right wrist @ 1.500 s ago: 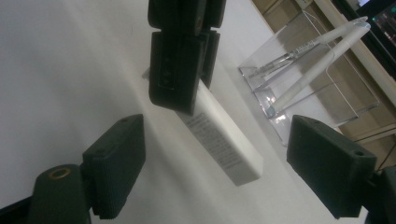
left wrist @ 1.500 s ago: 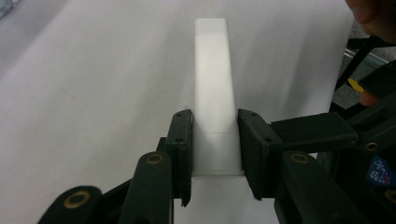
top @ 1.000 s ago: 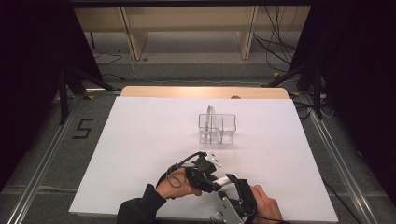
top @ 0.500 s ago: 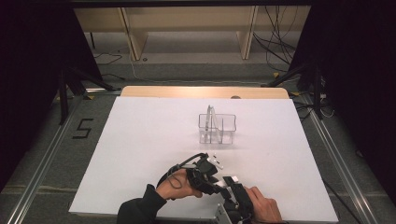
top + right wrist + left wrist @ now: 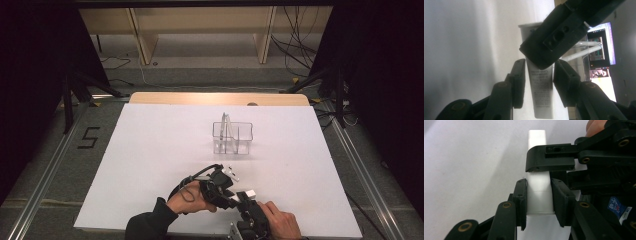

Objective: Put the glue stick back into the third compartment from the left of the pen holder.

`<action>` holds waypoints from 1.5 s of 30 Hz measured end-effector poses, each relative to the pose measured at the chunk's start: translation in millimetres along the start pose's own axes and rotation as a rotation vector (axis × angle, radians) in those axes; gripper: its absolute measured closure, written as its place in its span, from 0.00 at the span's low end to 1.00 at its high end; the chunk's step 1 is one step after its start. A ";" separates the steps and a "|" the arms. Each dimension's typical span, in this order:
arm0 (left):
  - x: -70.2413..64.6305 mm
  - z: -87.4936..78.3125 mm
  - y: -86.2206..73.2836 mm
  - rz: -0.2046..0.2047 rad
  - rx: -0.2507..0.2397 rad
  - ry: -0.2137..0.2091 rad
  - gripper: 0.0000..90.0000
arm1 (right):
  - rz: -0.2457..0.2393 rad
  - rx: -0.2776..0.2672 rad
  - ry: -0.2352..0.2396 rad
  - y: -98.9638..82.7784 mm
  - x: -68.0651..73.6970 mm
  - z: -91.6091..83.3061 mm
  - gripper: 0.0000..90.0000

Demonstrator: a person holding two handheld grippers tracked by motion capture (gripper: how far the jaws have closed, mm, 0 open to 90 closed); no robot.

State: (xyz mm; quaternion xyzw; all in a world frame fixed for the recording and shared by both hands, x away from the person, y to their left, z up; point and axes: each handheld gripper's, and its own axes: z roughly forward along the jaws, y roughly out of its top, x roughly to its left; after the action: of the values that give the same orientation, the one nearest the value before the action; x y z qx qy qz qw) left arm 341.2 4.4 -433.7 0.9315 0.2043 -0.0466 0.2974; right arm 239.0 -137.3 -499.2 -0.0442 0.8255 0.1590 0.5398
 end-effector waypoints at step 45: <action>19.2 -39.2 -13.4 -0.051 -0.159 0.082 0.35 | 0.097 0.041 -0.013 -24.6 -16.1 1.4 0.78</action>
State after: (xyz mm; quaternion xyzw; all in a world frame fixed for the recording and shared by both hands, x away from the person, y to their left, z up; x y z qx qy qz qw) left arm 351.8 43.5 -412.7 0.9006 0.2431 0.0005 0.3603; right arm 252.9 -161.6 -490.4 0.0081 0.8261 0.1683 0.5378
